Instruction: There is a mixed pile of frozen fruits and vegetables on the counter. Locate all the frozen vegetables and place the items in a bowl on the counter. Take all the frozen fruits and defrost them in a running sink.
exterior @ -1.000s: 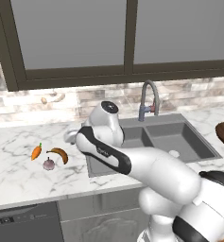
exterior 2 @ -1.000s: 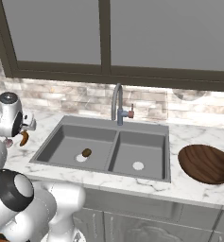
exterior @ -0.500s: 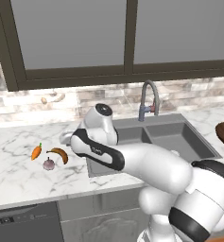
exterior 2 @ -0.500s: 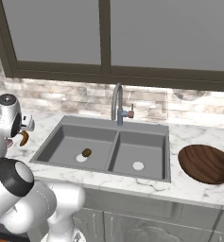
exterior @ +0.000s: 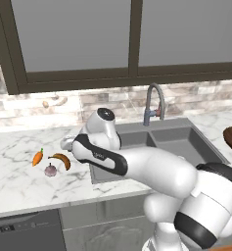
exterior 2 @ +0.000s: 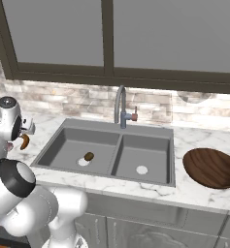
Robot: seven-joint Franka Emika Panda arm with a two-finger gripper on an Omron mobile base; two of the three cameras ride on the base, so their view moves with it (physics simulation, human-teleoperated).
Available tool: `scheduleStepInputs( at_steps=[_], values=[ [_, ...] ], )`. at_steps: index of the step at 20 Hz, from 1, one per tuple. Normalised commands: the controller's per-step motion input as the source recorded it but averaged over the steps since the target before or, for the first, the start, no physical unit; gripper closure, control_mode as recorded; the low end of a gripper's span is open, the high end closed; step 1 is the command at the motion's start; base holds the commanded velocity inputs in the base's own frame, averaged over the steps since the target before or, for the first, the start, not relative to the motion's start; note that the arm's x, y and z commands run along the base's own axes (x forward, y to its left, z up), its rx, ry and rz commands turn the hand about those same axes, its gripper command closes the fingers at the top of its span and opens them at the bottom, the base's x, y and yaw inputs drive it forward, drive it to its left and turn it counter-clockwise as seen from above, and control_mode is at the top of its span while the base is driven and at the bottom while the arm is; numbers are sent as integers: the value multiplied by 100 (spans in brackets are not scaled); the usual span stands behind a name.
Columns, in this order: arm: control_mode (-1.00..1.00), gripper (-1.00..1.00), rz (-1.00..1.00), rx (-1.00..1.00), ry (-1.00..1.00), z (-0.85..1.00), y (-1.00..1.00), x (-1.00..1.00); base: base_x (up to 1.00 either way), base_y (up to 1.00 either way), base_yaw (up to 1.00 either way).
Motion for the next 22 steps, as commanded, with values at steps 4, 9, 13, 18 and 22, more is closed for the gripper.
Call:
scheduleStepInputs(
  at_steps=[4,9,13,18,22],
  values=[
    [-100,-100,0,0,0,-4,0,6,0,0,0],
    [-100,-100,0,0,0,-7,0,9,0,0,0],
    [-100,-100,0,0,0,-10,2,9,0,0,0],
    [-100,-100,0,0,0,-16,1,9,0,0,0],
    [-100,-100,0,0,0,-18,6,6,0,0,0]
  ],
)
